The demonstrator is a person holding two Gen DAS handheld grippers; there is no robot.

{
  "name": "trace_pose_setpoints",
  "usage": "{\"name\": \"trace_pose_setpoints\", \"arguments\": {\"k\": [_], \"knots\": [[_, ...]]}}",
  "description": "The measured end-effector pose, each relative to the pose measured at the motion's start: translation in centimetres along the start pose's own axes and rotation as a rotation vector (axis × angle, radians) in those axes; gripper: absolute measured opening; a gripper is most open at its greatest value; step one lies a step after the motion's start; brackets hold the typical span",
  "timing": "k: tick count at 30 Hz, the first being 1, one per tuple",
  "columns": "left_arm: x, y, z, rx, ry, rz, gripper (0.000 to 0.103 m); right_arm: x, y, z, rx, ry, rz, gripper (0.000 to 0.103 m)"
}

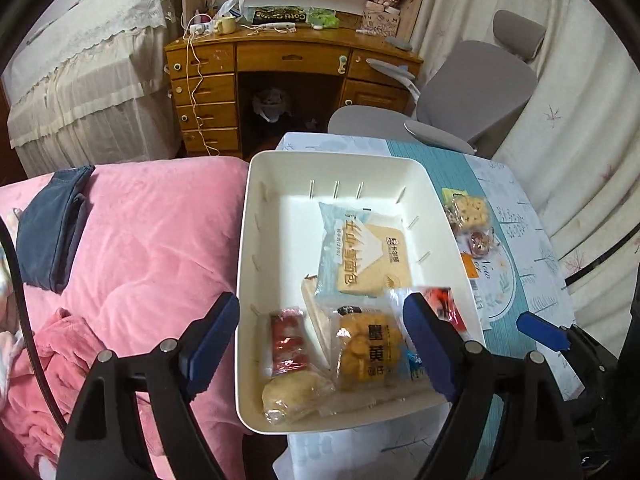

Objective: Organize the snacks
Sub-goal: 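Move both tools back toward the remaining snacks on the runner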

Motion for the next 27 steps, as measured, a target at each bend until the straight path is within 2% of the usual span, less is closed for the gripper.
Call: {"name": "trace_pose_setpoints", "arguments": {"k": [8,16,27], "knots": [[-0.9,0.4,-3.2,-0.023,0.01,0.03,0.083,-0.4,-1.1,-2.7,-0.056,0.053,-0.025,0.091],[-2.0,0.4,-7.1,-0.016,-0.001,0.077,0.083,-0.4,-2.3,-6.2,-0.043,0.09,-0.035,0.09],[-3.8,0.3,-12.2,0.076,-0.172,0.119,0.083,-0.3,-3.7,-11.8,-0.018,0.044,0.024,0.09]]}}
Point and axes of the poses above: each gripper's, at about its wrist camera, not at the fingertips, and y roughly the way its jaws point, z to its left, x to its top, the point moved 7 cm from there along y, roughly the way its jaws point, and after that the axes turned 10 degrees about -z, right-handed, at the moved point
